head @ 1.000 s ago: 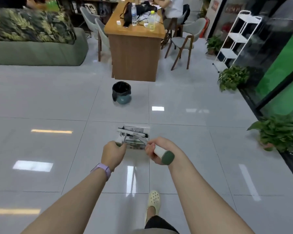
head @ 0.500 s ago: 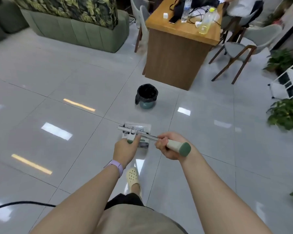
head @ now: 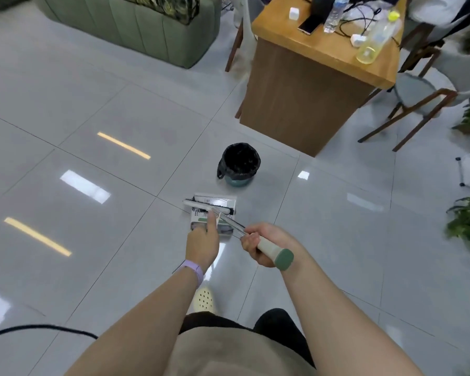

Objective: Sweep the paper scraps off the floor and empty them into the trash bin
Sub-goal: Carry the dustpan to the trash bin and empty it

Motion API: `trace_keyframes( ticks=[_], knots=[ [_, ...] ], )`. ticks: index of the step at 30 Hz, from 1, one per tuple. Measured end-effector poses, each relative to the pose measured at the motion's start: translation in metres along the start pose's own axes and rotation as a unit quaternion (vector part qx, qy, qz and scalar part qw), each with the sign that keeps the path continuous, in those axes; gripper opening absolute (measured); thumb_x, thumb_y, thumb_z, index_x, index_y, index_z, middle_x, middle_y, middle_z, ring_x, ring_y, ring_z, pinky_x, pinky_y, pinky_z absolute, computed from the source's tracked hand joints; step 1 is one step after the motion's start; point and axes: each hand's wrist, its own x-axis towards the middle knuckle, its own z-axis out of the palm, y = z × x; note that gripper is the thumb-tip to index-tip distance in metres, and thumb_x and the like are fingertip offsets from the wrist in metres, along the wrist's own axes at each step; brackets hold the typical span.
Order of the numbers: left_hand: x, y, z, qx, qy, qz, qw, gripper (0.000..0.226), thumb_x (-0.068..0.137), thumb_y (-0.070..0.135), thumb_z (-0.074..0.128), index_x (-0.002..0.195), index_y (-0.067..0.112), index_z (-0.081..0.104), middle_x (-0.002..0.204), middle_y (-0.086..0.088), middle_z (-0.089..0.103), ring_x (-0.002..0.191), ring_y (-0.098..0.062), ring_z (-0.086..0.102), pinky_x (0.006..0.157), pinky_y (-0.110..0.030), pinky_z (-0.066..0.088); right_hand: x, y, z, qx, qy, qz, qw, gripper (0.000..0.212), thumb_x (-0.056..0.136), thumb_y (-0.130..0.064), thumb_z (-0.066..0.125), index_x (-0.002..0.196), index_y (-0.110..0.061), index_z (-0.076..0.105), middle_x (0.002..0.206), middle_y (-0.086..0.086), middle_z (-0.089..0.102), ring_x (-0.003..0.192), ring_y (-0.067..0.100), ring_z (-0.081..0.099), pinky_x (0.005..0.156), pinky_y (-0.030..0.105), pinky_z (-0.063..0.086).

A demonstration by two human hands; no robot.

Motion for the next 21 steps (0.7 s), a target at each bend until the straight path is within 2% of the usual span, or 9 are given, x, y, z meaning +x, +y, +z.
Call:
trace_keyframes(
  ticks=[5,8,12,14,17,19,21],
  knots=[
    [0.043,0.004,0.032,0.010,0.009,-0.023,1.000,0.065,0.103,0.059,0.023,0.063,0.011,0.043,0.058,-0.007,0.051,0.054,-0.022,0.046,0.052,-0.032,0.034,0.037,-0.050,-0.002,-0.009,0.021,0.026,0.999,0.007,0.098,-0.010,0.048,0.092,-0.007,0.045,0.066,-0.003,0.036,0.033,0.007,0.040,0.029,0.017,0.039],
    [0.055,-0.011,0.050,-0.006,0.010,-0.053,0.999,0.059,0.105,0.051,0.031,0.060,0.014,0.040,0.057,-0.003,0.047,0.057,-0.022,0.043,0.053,-0.033,0.032,0.056,-0.064,-0.013,-0.028,0.032,0.082,0.996,0.013,0.097,-0.010,0.047,0.085,-0.010,0.044,0.066,-0.003,0.036,0.032,0.006,0.039,0.029,0.016,0.037],
    [0.058,-0.016,0.076,-0.030,0.001,-0.093,0.995,0.056,0.097,0.055,0.039,0.057,0.016,0.039,0.054,0.002,0.044,0.054,-0.020,0.040,0.056,-0.033,0.035,0.070,-0.078,-0.019,-0.038,0.030,0.134,0.990,0.020,0.099,-0.013,0.048,0.080,-0.010,0.046,0.065,-0.002,0.038,0.031,0.008,0.038,0.028,0.016,0.035],
    [0.060,-0.009,0.085,-0.085,-0.012,-0.136,0.987,0.052,0.092,0.057,0.043,0.060,0.016,0.040,0.053,0.001,0.041,0.053,-0.021,0.037,0.054,-0.032,0.034,0.075,-0.083,-0.022,-0.056,0.044,0.140,0.988,0.021,0.100,-0.014,0.048,0.080,-0.009,0.047,0.059,0.001,0.042,0.030,0.008,0.037,0.027,0.016,0.032],
    [0.069,0.006,0.081,-0.187,-0.072,-0.212,0.957,0.045,0.090,0.054,0.051,0.070,0.016,0.040,0.051,-0.001,0.037,0.045,-0.019,0.031,0.048,-0.027,0.028,0.076,-0.093,-0.025,-0.085,0.057,0.143,0.984,0.021,0.101,-0.013,0.047,0.081,-0.008,0.046,0.056,0.002,0.043,0.029,0.008,0.035,0.027,0.014,0.028],
    [0.077,0.007,0.072,-0.218,-0.156,-0.264,0.926,0.043,0.090,0.054,0.053,0.083,0.013,0.044,0.054,-0.002,0.035,0.044,-0.017,0.029,0.049,-0.027,0.027,0.075,-0.099,-0.030,-0.091,0.063,0.153,0.982,0.021,0.101,-0.014,0.047,0.080,-0.008,0.047,0.055,0.002,0.043,0.028,0.007,0.035,0.027,0.014,0.028],
    [0.084,0.004,0.064,-0.254,-0.238,-0.307,0.886,0.040,0.089,0.046,0.057,0.096,0.009,0.046,0.059,-0.003,0.039,0.047,-0.019,0.036,0.051,-0.027,0.031,0.070,-0.106,-0.035,-0.085,0.065,0.164,0.981,0.022,0.100,-0.015,0.048,0.079,-0.008,0.048,0.055,0.001,0.043,0.028,0.008,0.036,0.026,0.014,0.028]
  ],
)
